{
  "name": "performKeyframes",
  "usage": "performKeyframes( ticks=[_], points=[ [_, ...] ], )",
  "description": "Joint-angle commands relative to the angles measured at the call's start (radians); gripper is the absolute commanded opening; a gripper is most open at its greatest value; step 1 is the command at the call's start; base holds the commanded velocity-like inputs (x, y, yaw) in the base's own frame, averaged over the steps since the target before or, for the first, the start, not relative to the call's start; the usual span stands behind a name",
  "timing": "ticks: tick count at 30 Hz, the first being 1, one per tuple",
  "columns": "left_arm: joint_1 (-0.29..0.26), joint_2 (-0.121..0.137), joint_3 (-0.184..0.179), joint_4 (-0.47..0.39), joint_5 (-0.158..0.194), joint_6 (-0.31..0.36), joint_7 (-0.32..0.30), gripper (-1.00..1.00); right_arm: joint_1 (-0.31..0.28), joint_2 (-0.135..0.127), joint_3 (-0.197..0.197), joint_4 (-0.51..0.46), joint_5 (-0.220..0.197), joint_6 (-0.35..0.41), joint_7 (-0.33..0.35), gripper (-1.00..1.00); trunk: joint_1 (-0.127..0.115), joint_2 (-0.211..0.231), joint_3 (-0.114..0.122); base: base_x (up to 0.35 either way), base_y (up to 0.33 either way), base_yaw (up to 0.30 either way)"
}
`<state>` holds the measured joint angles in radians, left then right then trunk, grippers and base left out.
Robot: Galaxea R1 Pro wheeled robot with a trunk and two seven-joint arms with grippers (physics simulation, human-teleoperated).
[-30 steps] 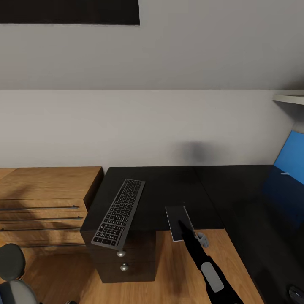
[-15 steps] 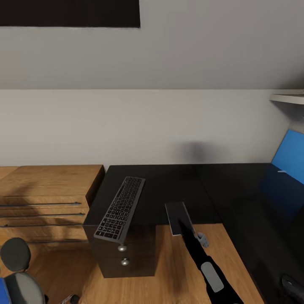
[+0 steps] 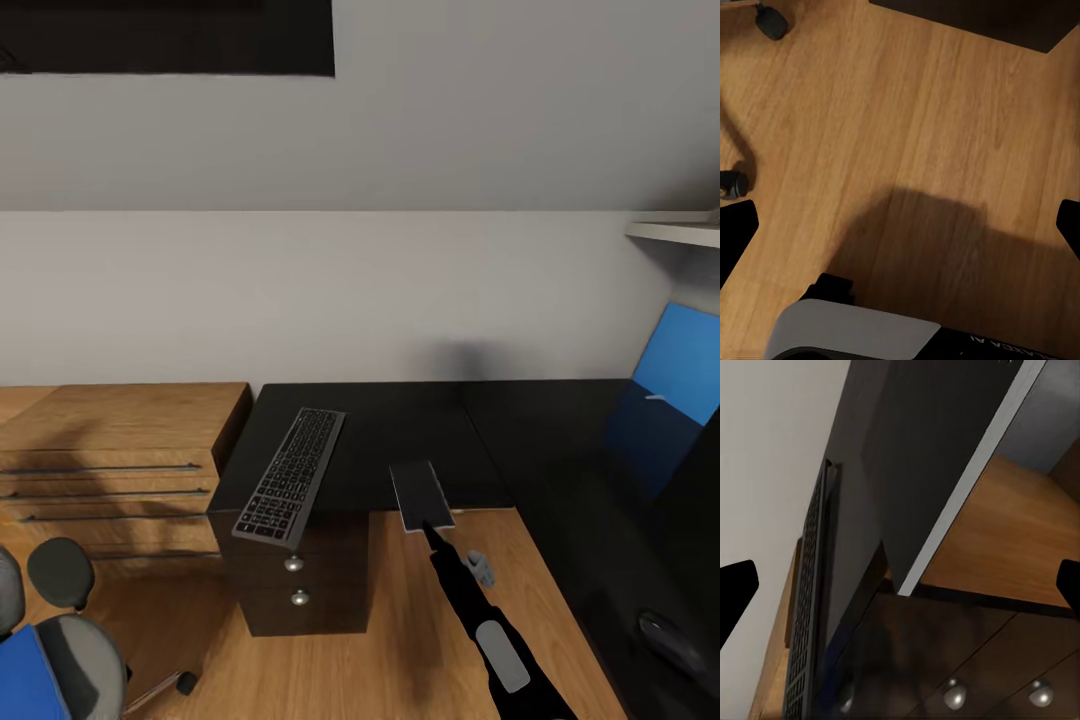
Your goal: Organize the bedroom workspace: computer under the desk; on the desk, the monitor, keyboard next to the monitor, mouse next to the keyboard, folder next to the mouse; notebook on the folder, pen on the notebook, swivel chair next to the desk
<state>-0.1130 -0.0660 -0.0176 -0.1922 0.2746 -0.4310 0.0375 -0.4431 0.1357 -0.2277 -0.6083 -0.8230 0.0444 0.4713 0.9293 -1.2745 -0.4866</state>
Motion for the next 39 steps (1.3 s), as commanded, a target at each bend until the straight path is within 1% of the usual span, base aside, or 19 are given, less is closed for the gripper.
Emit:
performKeyframes(
  ticks=[1, 7, 12, 14, 17, 22, 23, 28, 33, 34, 37, 38, 39],
  points=[
    [-0.001, 0.000, -0.002, 0.000, 0.002, -0.003, 0.004, 1.00, -0.001, 0.001, -0.004, 0.001, -0.008, 0.005, 0.006, 1.00, 0.000, -0.001, -0.001, -0.039, 0.000, 0.000],
    [-0.001, 0.000, -0.002, 0.000, 0.002, -0.003, 0.004, 1.00, -0.001, 0.001, -0.004, 0.002, -0.008, 0.004, 0.005, 1.00, 0.000, -0.001, -0.001, -0.112, 0.000, 0.000],
    [-0.001, 0.000, -0.002, 0.000, 0.002, -0.003, 0.004, 1.00, -0.001, 0.001, -0.003, 0.001, -0.003, -0.002, 0.004, 1.00, 0.000, -0.001, -0.001, -0.248, -0.032, 0.000],
    [-0.001, 0.000, -0.002, 0.000, 0.002, -0.003, 0.005, 1.00, -0.001, 0.001, 0.001, 0.001, 0.006, -0.005, 0.003, 1.00, 0.000, -0.001, -0.001, -0.284, -0.057, 0.000],
    [-0.001, 0.000, -0.002, 0.000, 0.002, -0.003, 0.007, 1.00, -0.001, 0.000, 0.017, 0.001, 0.046, -0.018, 0.000, 1.00, 0.000, -0.001, -0.001, -0.287, -0.067, 0.000],
    [-0.001, 0.001, -0.002, 0.000, 0.002, -0.003, 0.008, 1.00, -0.001, 0.000, 0.028, 0.001, 0.116, -0.048, -0.002, 1.00, 0.000, -0.001, -0.001, -0.267, -0.072, 0.000],
    [-0.001, 0.001, -0.001, 0.000, 0.002, -0.003, 0.008, 1.00, -0.001, 0.000, 0.030, 0.002, 0.141, -0.065, -0.003, 1.00, 0.000, -0.001, -0.001, -0.204, -0.060, 0.000],
    [-0.001, 0.002, -0.001, 0.000, 0.002, -0.003, 0.010, 1.00, -0.001, 0.002, 0.032, 0.002, 0.192, -0.101, -0.004, 1.00, 0.000, -0.001, -0.001, -0.110, -0.032, 0.000],
    [-0.001, 0.002, -0.001, 0.000, 0.002, -0.002, 0.011, 1.00, -0.001, 0.003, 0.033, 0.003, 0.235, -0.116, -0.004, 1.00, 0.000, -0.001, -0.001, -0.036, -0.011, 0.000],
    [-0.001, 0.003, -0.001, 0.000, 0.002, -0.002, 0.011, 1.00, -0.001, 0.004, 0.034, 0.003, 0.254, -0.118, -0.004, 1.00, 0.000, -0.001, -0.001, -0.014, -0.004, 0.000],
    [-0.001, 0.006, -0.001, 0.000, 0.002, -0.002, 0.011, 1.00, -0.001, 0.005, 0.040, 0.006, 0.291, -0.121, -0.004, 1.00, 0.000, -0.001, -0.001, -0.009, -0.003, 0.000],
    [-0.001, 0.010, -0.001, 0.000, 0.002, -0.002, 0.009, 1.00, -0.001, 0.006, 0.051, 0.014, 0.323, -0.123, -0.005, 1.00, 0.000, -0.001, -0.001, -0.005, -0.001, 0.000],
    [-0.001, 0.012, -0.001, 0.000, 0.002, -0.002, 0.008, 1.00, -0.001, 0.006, 0.058, 0.021, 0.342, -0.124, -0.006, 1.00, 0.000, -0.001, -0.001, -0.004, -0.001, 0.000]
  ],
)
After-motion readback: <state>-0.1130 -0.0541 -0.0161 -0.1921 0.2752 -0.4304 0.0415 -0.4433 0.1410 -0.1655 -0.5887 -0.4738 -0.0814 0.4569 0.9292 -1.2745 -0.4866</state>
